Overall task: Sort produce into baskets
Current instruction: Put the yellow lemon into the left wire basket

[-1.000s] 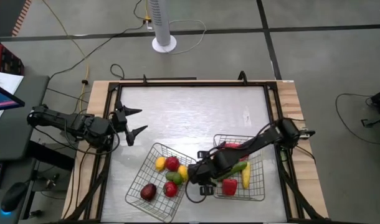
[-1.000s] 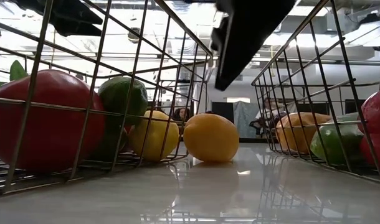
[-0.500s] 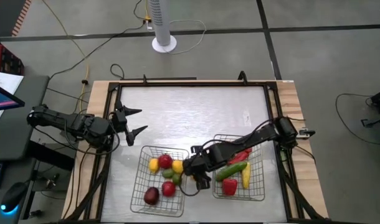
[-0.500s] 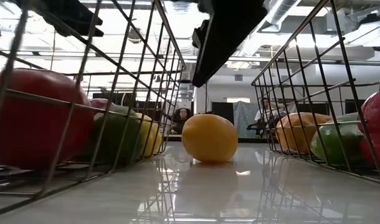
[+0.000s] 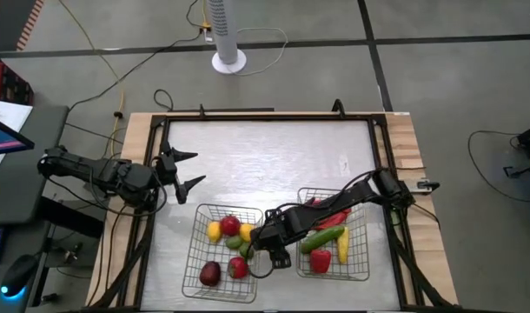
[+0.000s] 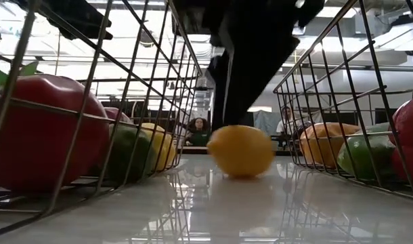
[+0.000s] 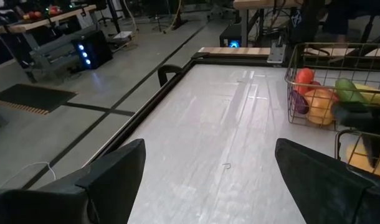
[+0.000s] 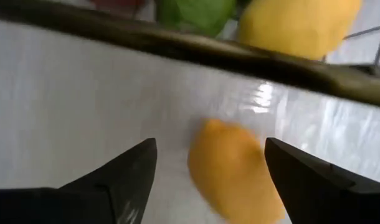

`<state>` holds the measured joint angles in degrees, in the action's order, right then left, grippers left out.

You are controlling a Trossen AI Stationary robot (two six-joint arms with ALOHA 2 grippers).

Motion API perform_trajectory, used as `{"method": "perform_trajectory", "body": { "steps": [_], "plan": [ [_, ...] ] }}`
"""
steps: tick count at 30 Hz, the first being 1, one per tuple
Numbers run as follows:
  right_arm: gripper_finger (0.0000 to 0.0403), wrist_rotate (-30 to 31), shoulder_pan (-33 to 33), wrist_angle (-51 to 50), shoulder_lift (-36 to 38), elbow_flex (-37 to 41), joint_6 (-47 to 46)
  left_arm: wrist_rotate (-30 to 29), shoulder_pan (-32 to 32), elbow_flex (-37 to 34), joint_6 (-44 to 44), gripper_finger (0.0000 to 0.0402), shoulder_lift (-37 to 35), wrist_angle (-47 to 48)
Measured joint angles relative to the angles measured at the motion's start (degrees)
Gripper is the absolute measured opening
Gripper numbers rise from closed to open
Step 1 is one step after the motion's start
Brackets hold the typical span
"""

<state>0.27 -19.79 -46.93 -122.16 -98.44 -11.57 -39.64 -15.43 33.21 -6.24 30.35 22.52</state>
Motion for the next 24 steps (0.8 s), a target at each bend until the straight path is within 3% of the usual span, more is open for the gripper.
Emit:
{"method": "perform_trajectory", "body": {
  "steps": [11, 24],
  "plan": [
    [0.0313, 1.3, 0.0, -8.5, -5.5, -1.7, 3.0, 0.0, 0.0, 0.0, 0.5, 0.0345, 0.0, 0.2],
    [0.0295, 3.2, 0.5, -9.5, -4.0, -4.2, 2.1, 0.0, 0.0, 0.0, 0.4, 0.0345, 0.0, 0.3]
  ]
}}
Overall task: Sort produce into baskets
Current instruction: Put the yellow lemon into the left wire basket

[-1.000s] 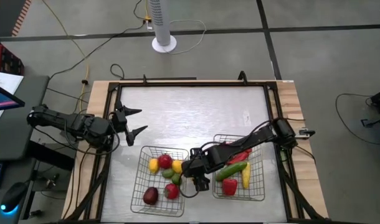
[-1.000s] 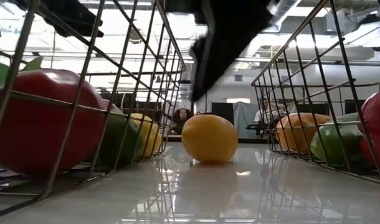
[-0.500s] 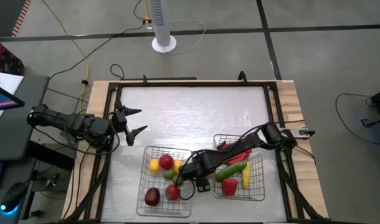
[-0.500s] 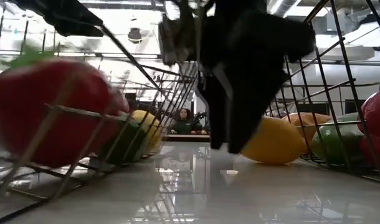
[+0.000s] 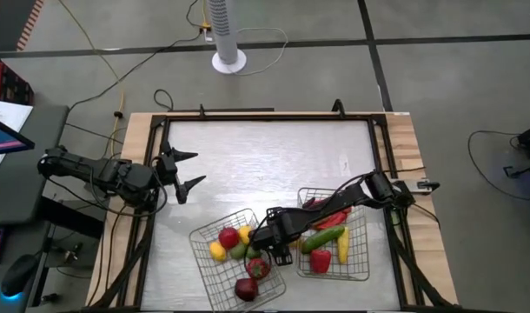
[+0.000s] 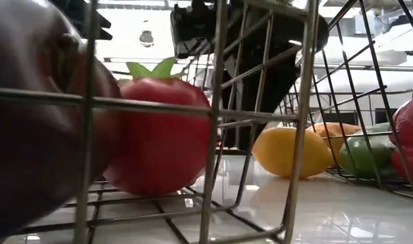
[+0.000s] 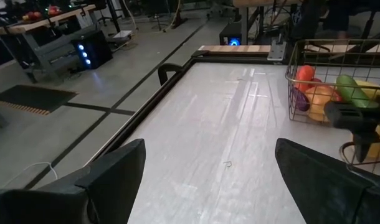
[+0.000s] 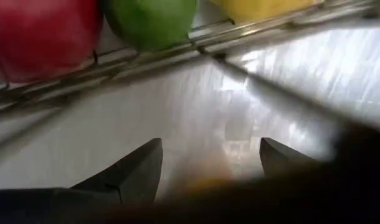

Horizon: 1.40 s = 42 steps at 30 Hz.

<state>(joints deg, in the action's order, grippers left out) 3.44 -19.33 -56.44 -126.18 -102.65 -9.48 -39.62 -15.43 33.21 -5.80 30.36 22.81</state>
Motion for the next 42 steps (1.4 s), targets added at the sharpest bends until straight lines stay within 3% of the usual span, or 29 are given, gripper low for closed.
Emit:
{"method": "perform_trajectory", "body": {
  "steps": [12, 28, 35, 42],
  "plan": [
    [0.0295, 2.3, -0.4, -7.8, 0.0, -7.6, -3.7, 0.8, 0.0, 0.0, -0.1, 0.0345, 0.0, 0.0],
    [0.0295, 4.5, -2.9, -20.2, 1.0, -7.2, -8.5, 1.8, 0.0, 0.0, -0.9, 0.0345, 0.0, 0.7],
    [0.0295, 4.1, -2.7, -18.5, 3.1, -0.9, -10.5, 1.8, 0.0, 0.0, -0.9, 0.0345, 0.0, 0.8],
    [0.0295, 3.3, -2.8, -13.2, 4.1, -0.2, -10.3, 1.8, 0.0, 0.0, -0.9, 0.0345, 0.0, 0.6]
  ]
}}
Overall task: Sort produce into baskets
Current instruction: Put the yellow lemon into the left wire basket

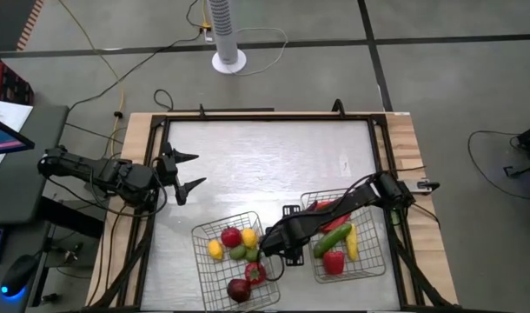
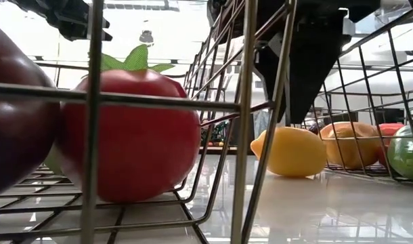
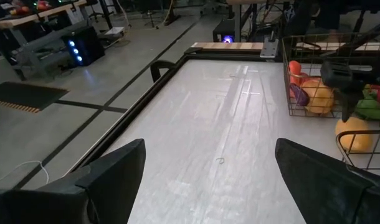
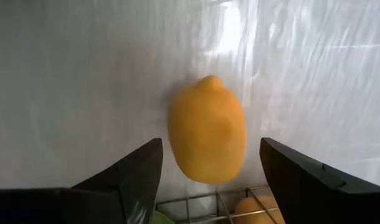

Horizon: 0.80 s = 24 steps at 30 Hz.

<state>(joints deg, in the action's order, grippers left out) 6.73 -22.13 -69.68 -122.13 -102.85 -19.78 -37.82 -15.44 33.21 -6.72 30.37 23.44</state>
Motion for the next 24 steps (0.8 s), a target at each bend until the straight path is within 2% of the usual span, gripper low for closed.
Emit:
{"method": "perform_trajectory", "body": {
  "steps": [14, 24],
  "plan": [
    [0.029, -2.3, 0.2, 7.7, 0.0, 7.8, -0.4, 0.1, 0.0, 0.0, 0.0, 0.0345, 0.0, 0.0],
    [0.0229, -2.2, 0.5, 7.1, 0.0, 7.8, -0.1, 0.1, 0.0, 0.0, 0.0, 0.0345, 0.0, -0.1]
  ]
}}
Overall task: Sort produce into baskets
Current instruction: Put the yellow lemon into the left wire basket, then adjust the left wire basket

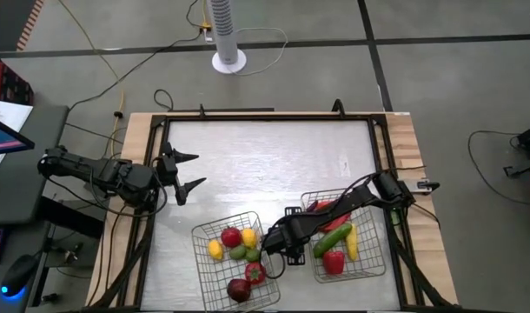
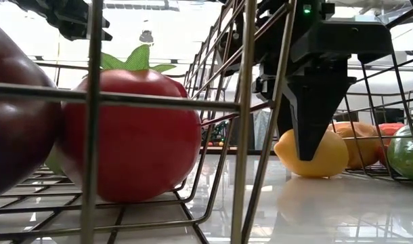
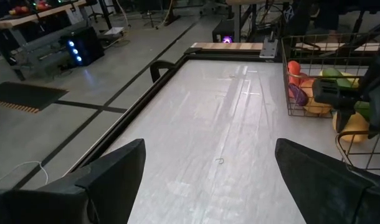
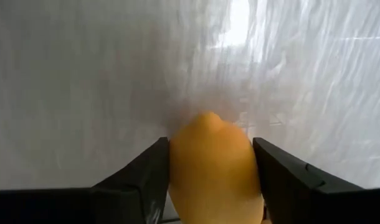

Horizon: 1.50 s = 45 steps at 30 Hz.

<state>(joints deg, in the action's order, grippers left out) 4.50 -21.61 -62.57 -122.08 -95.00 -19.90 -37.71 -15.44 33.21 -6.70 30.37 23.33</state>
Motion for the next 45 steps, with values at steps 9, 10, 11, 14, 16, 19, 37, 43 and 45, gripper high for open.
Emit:
{"method": "perform_trajectory", "body": {
  "steps": [9, 10, 11, 14, 16, 19, 37, 43, 45],
  "plan": [
    [0.0235, 5.7, 0.6, -9.6, 0.2, -6.3, 1.2, 0.0, 0.0, 0.0, 0.0, 0.0345, 0.0, -0.1],
    [0.0234, 6.7, 0.7, -9.9, 0.8, -7.2, 1.4, 0.0, 0.0, 0.0, 0.0, 0.0345, 0.0, -0.1],
    [0.0234, 7.1, 0.8, -9.6, 1.5, -8.1, 1.8, 0.0, 0.0, 0.0, 0.0, 0.0345, 0.0, -0.1],
    [0.0235, 8.0, 0.8, -6.8, 5.1, -9.1, 2.0, -0.1, 0.0, 0.0, 0.0, 0.0345, 0.0, -0.1],
    [0.0236, 9.3, 0.7, -5.5, 7.5, -9.1, 1.7, -0.1, 0.0, 0.0, 0.3, 0.0345, 0.0, -0.1],
    [0.0237, 11.1, 0.4, -3.7, 10.9, -9.1, 0.6, -0.1, 0.0, 0.0, 0.6, 0.0345, 0.0, -0.1],
    [0.0263, 2.6, -1.5, 32.1, 9.9, -8.3, 7.8, 0.4, 0.0, 0.0, -0.1, 0.0345, 0.1, -1.1],
    [0.0303, -0.8, 1.7, 32.7, 9.3, -8.4, 7.8, 4.4, 0.0, 0.0, -1.6, 0.0345, 0.8, -1.2],
    [0.031, -0.7, 2.6, 32.1, 9.3, -8.4, 7.8, 7.2, 0.0, 0.0, -1.7, 0.0345, 1.8, -1.3]
  ]
}}
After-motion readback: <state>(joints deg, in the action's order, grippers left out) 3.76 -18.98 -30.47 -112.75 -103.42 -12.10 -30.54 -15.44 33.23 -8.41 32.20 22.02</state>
